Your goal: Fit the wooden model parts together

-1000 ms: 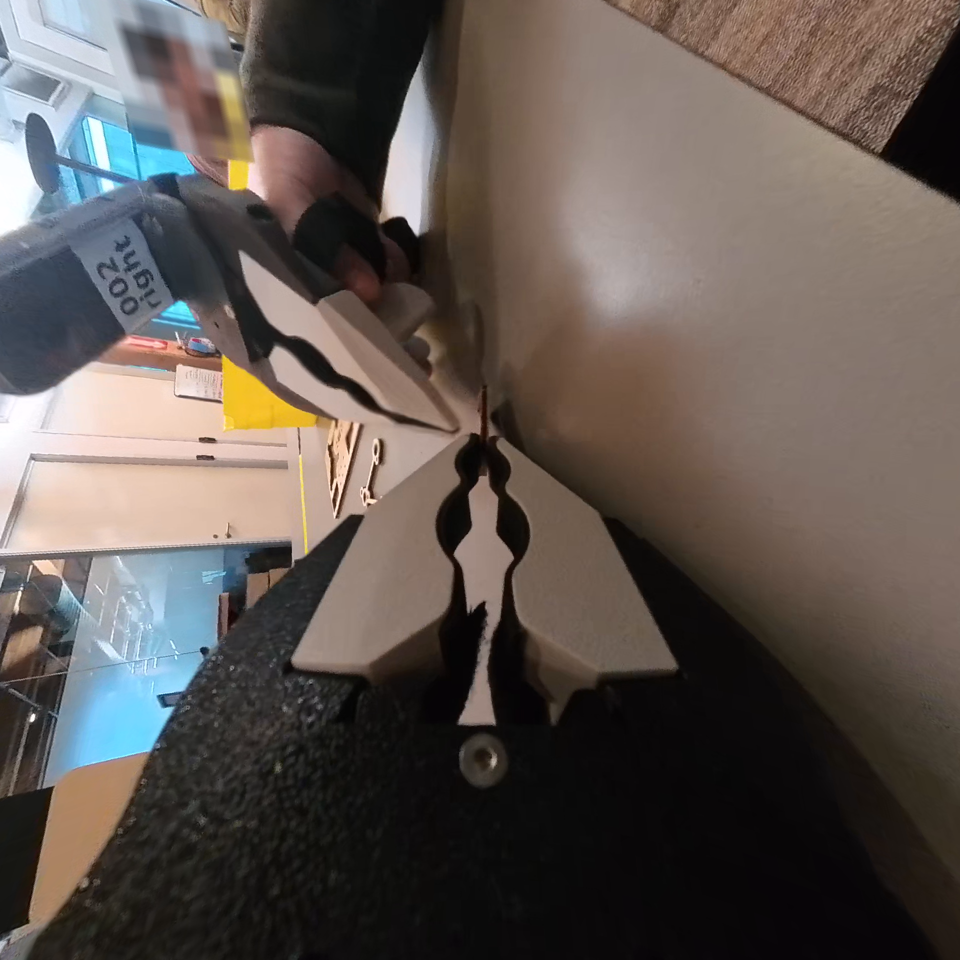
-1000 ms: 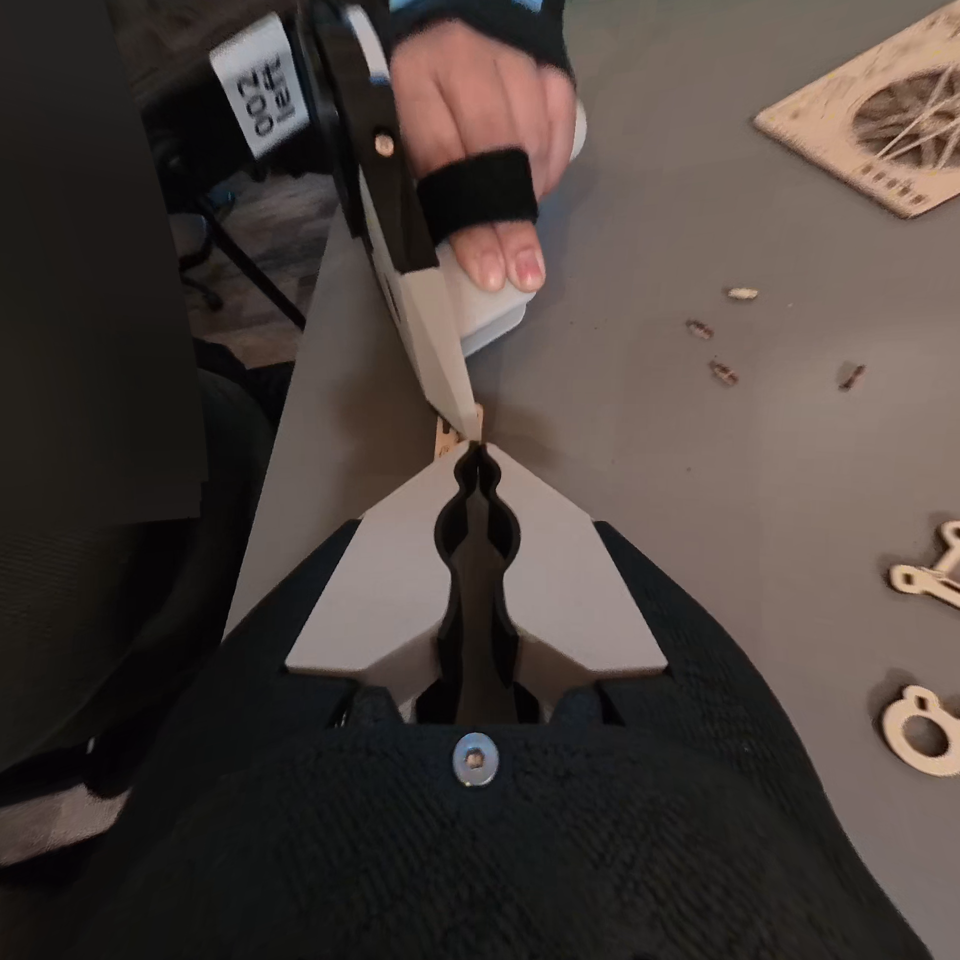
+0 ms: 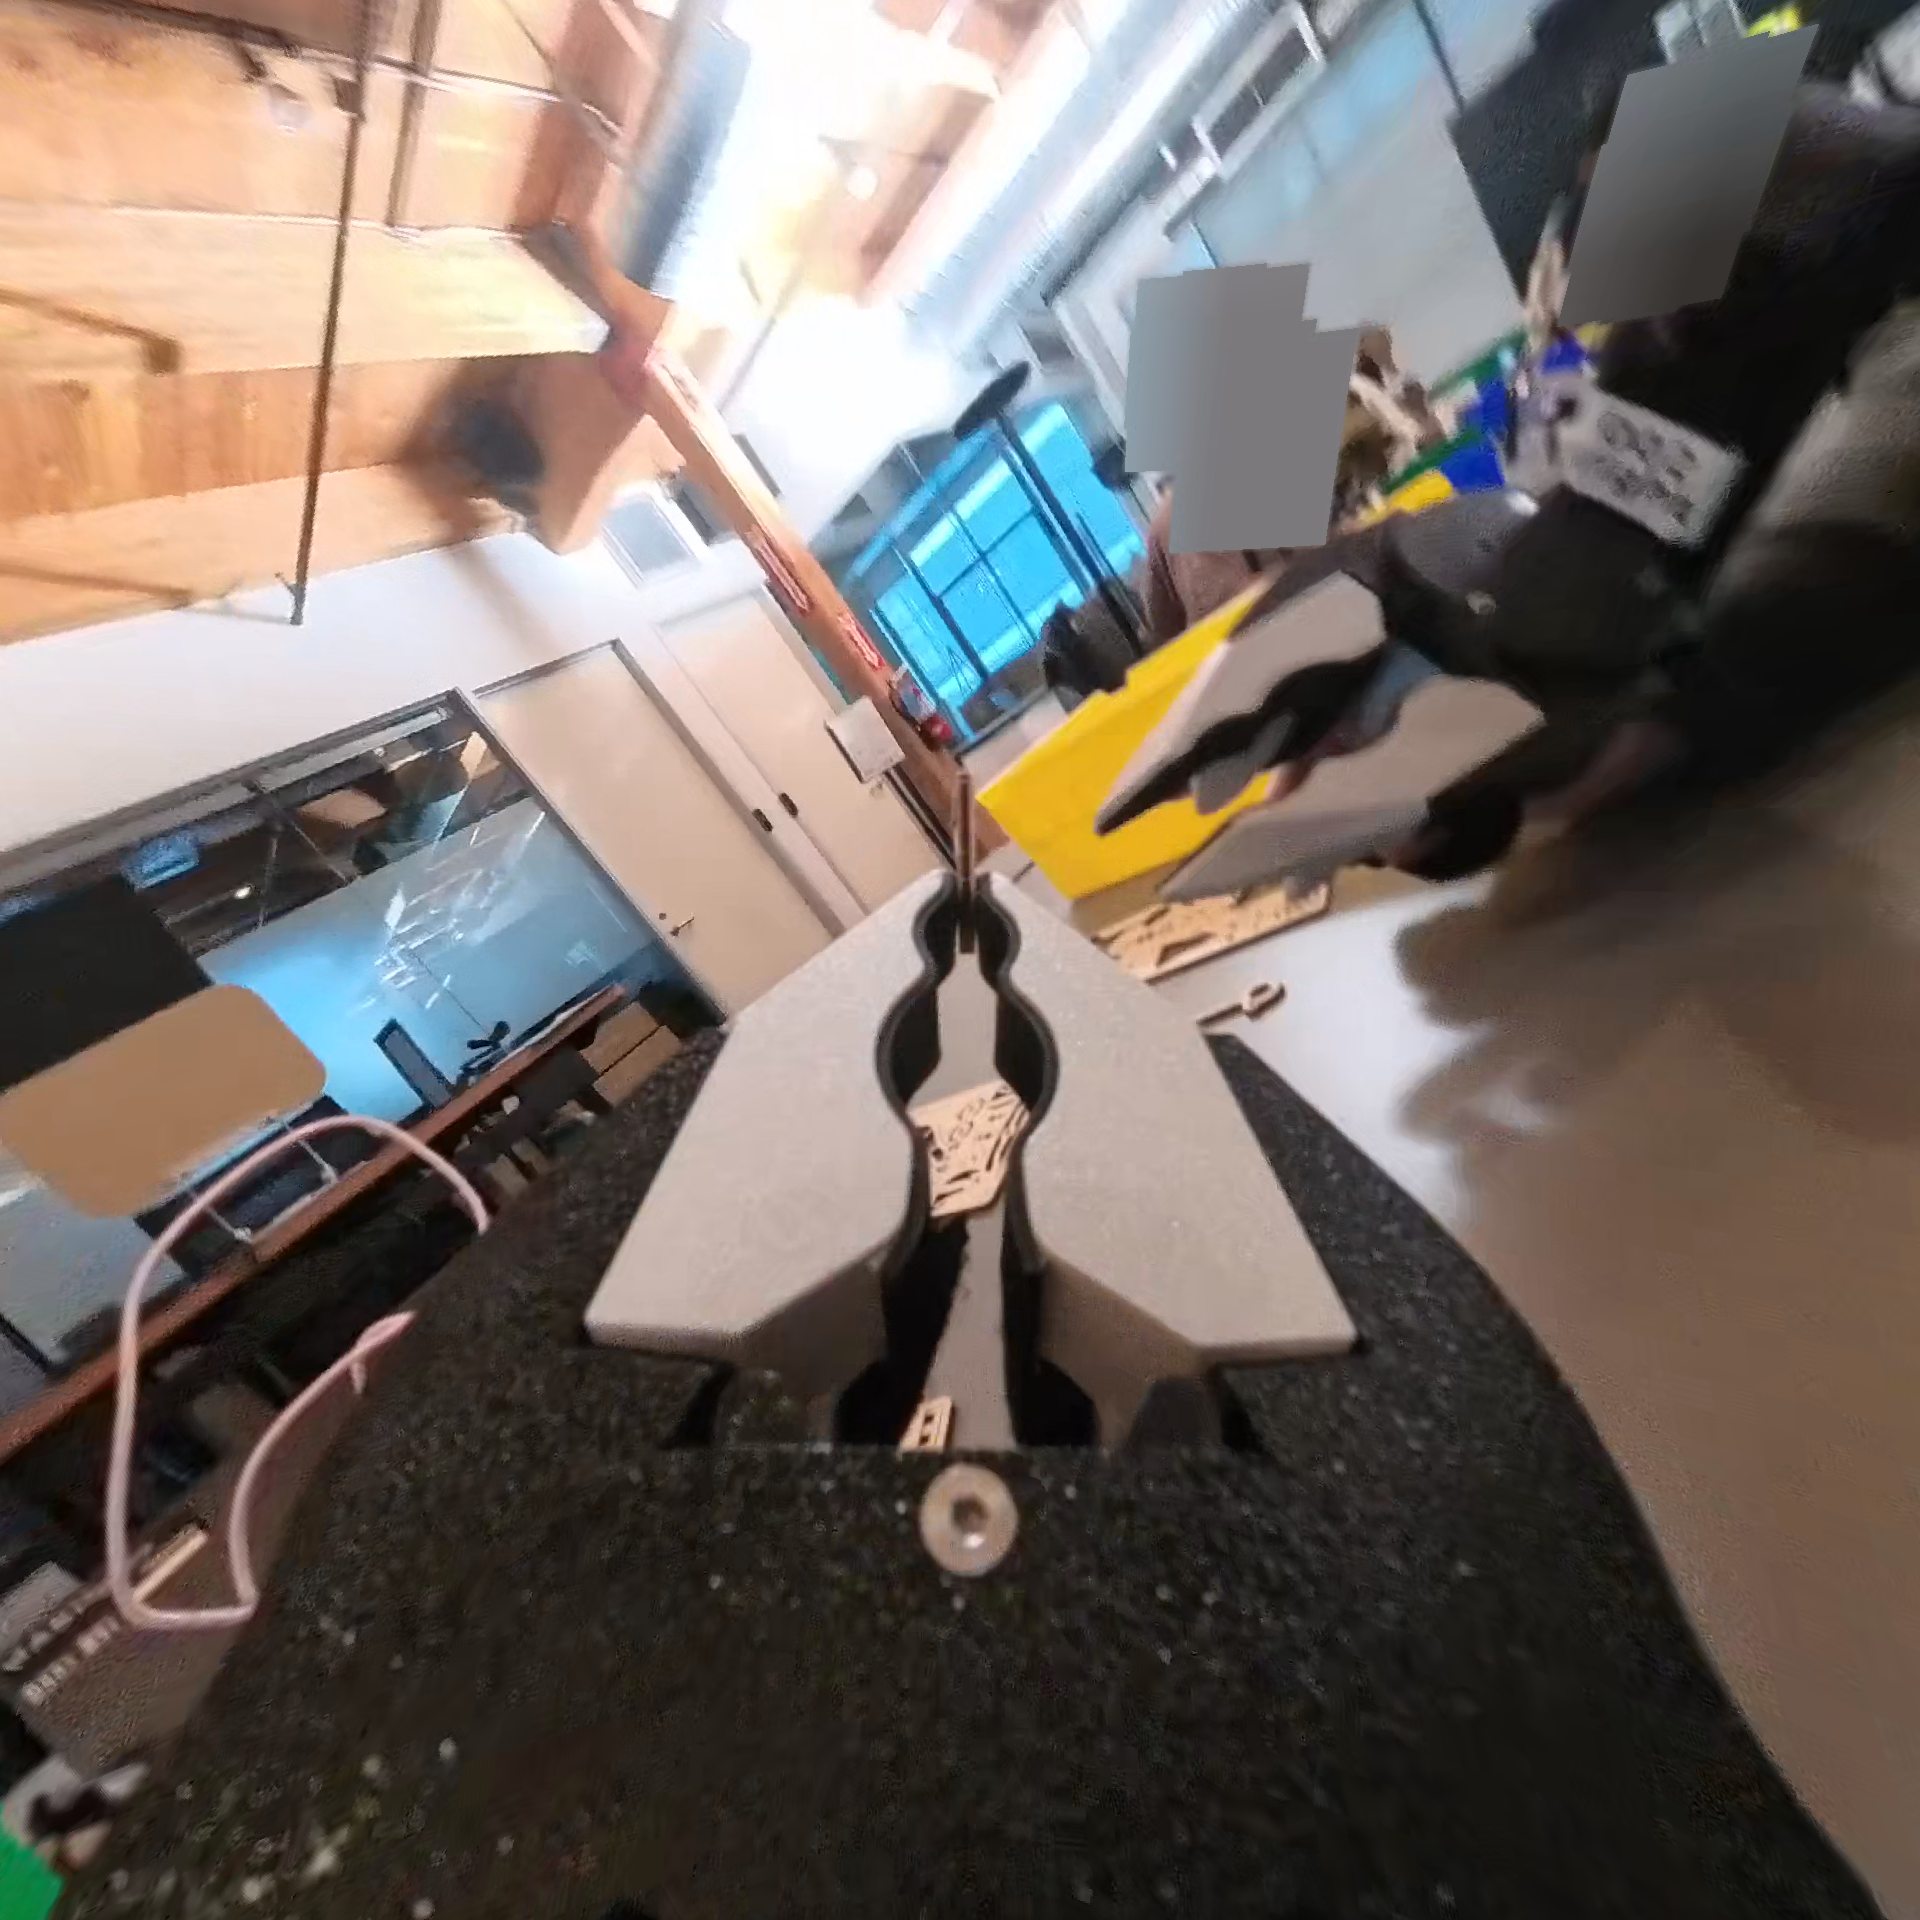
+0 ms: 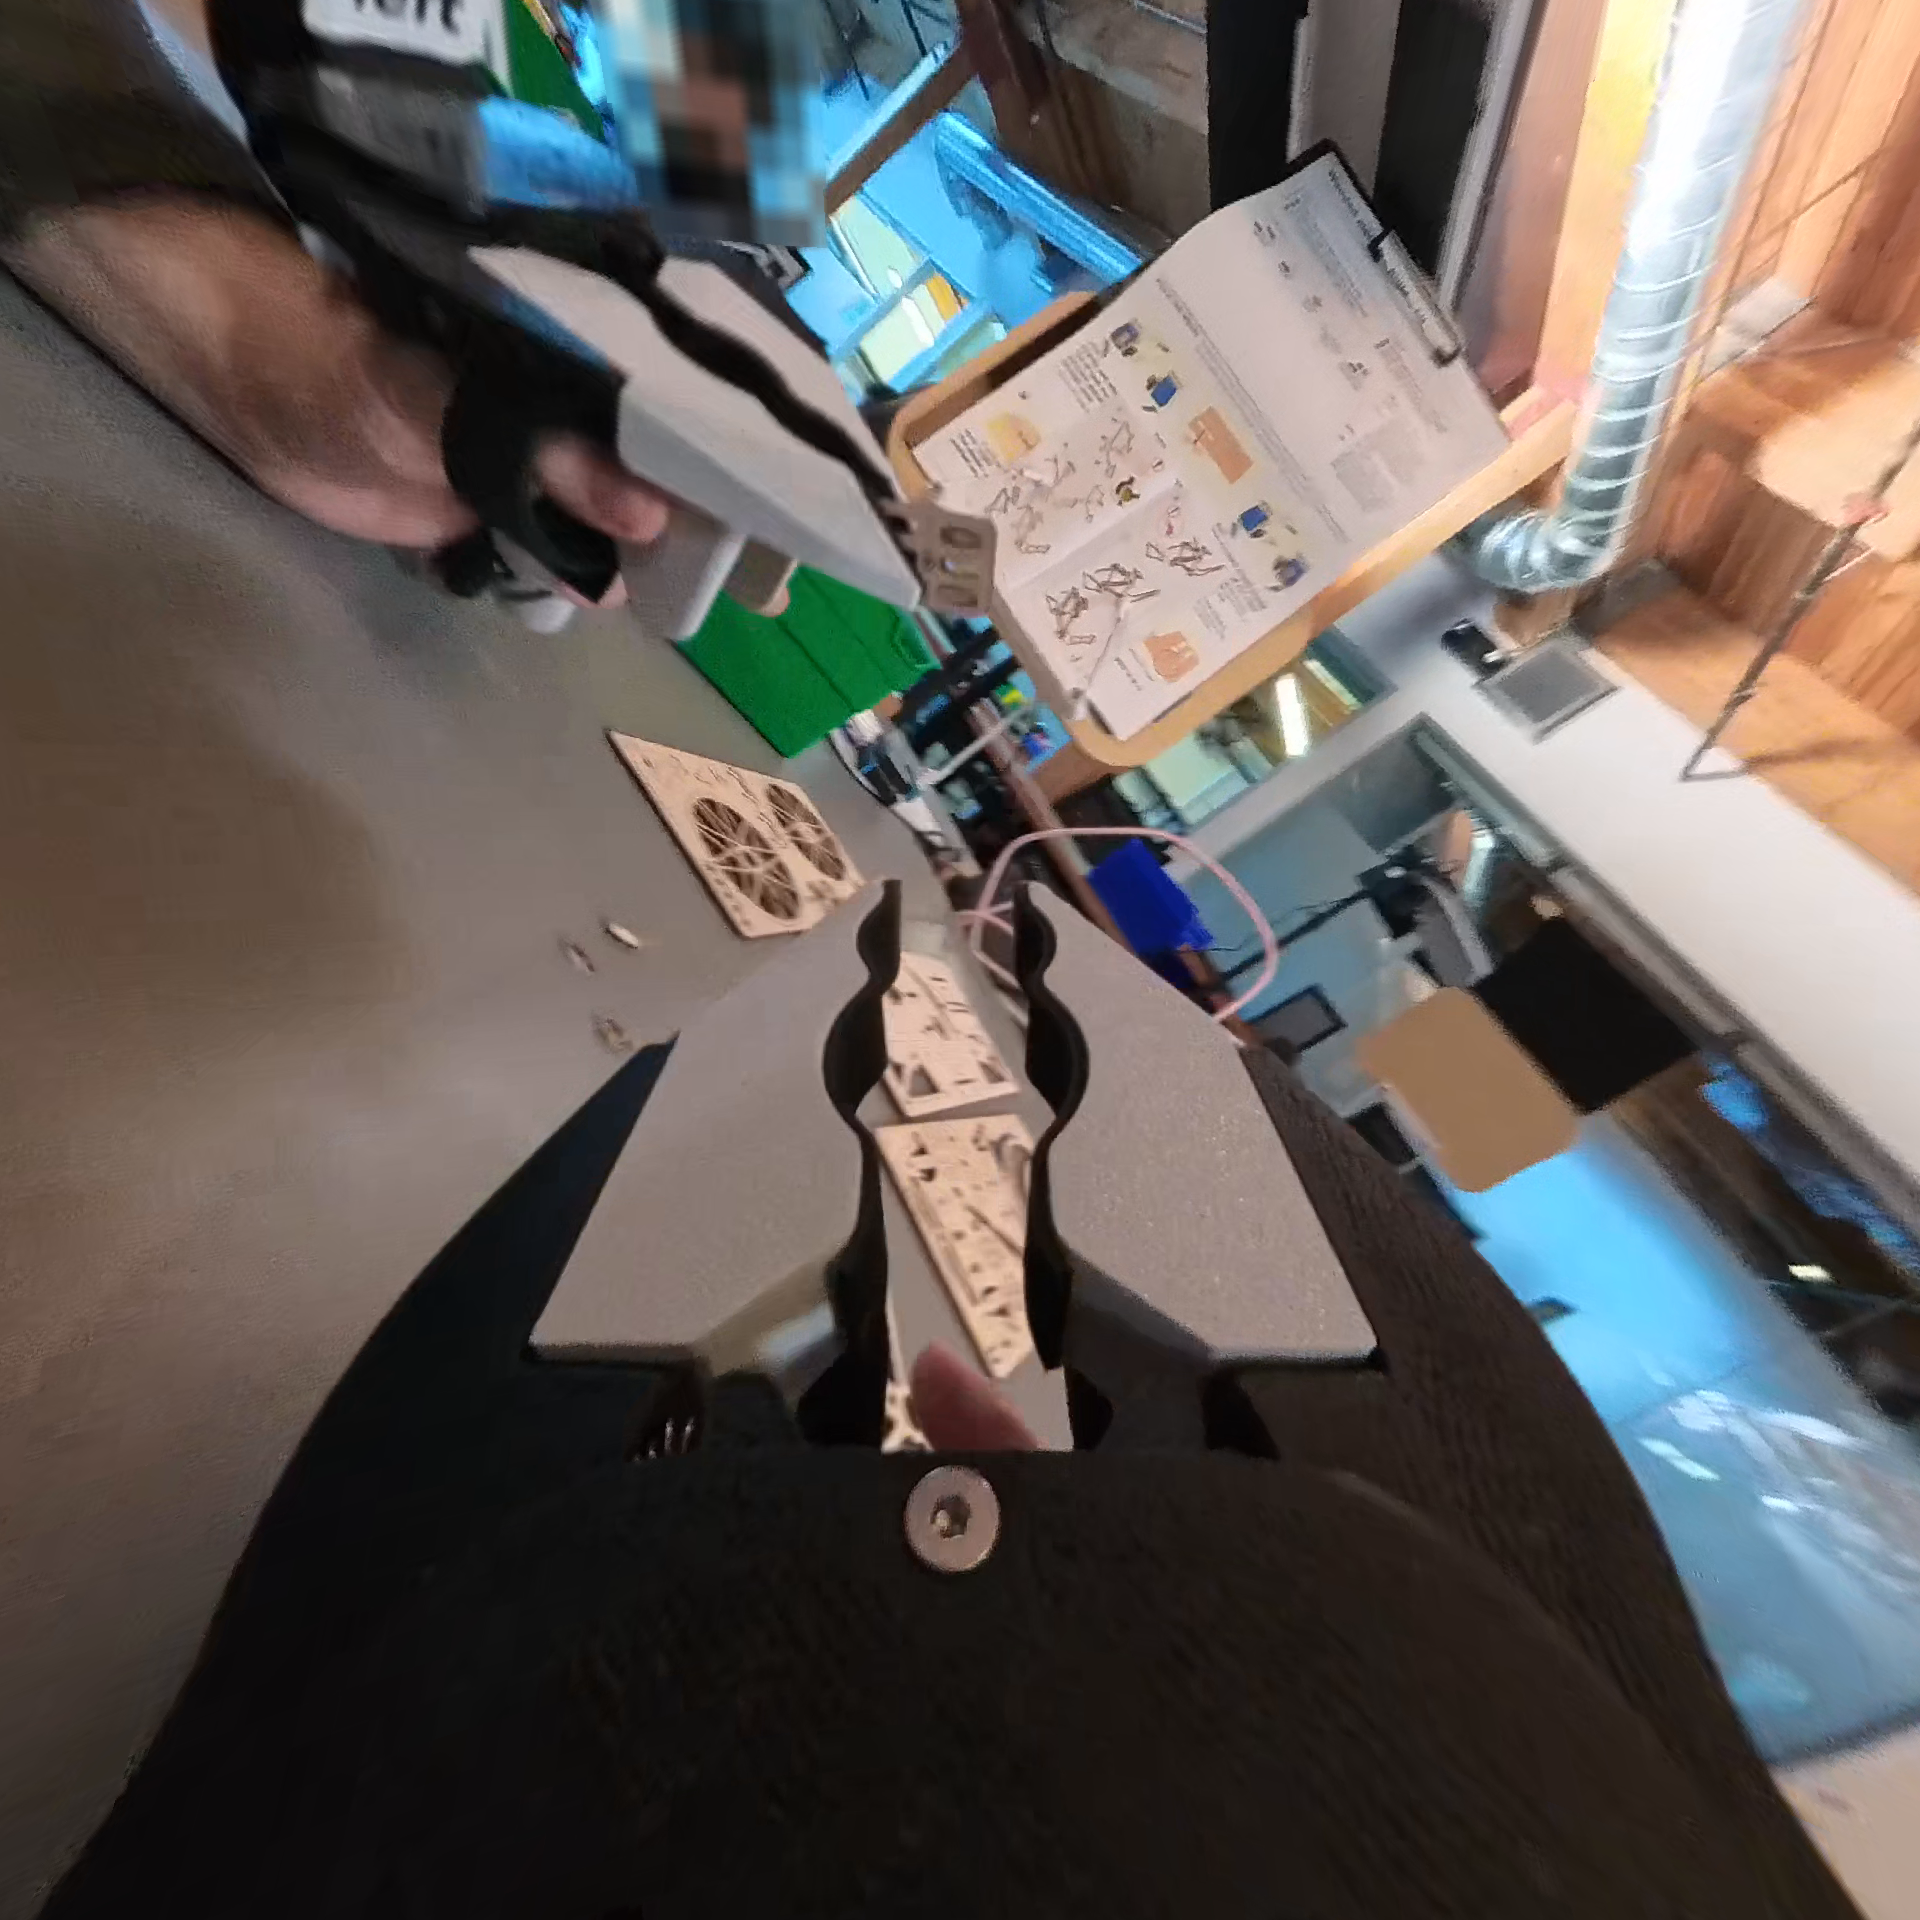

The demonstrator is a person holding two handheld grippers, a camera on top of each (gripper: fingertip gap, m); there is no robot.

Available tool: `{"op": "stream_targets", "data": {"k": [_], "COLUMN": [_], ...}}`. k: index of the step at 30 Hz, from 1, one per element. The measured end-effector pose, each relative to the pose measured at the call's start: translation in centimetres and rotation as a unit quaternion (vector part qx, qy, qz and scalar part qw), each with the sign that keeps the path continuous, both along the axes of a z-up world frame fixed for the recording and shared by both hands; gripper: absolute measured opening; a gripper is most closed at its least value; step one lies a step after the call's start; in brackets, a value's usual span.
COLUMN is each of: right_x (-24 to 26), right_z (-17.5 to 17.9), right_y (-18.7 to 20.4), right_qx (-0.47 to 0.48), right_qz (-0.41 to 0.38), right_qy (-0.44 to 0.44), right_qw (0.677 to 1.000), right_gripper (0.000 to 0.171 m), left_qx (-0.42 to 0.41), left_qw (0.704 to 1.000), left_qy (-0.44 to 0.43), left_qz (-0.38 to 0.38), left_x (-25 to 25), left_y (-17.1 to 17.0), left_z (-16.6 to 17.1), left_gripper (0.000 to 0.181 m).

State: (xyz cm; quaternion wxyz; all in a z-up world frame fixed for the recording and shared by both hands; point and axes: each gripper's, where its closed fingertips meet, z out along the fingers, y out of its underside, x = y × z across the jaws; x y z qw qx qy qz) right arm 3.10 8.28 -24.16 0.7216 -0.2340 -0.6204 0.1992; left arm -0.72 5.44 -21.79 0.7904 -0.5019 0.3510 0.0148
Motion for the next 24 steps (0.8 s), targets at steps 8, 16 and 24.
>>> {"op": "stream_targets", "data": {"k": [8,16,24], "right_x": [-2.1,-6.5,-7.4], "right_z": [4.4,4.7,3.5], "right_y": [0.7,0.2,-0.3], "right_qx": [-0.197,-0.241,-0.265], "right_qz": [0.013,-0.037,-0.031], "right_qy": [0.137,0.156,0.128], "right_qw": [0.971,0.957,0.955], "right_gripper": [0.028,0.01,0.007], "left_qx": [-0.03,-0.038,-0.089], "left_qw": [0.993,0.968,0.936], "left_qy": [-0.109,-0.246,-0.337], "left_qz": [-0.012,-0.036,-0.056], "left_x": [-2.5,-6.0,-7.9], "left_y": [2.1,0.7,1.1], "left_z": [1.0,3.1,2.9], "left_gripper": [0.001,0.001,0.001]}}
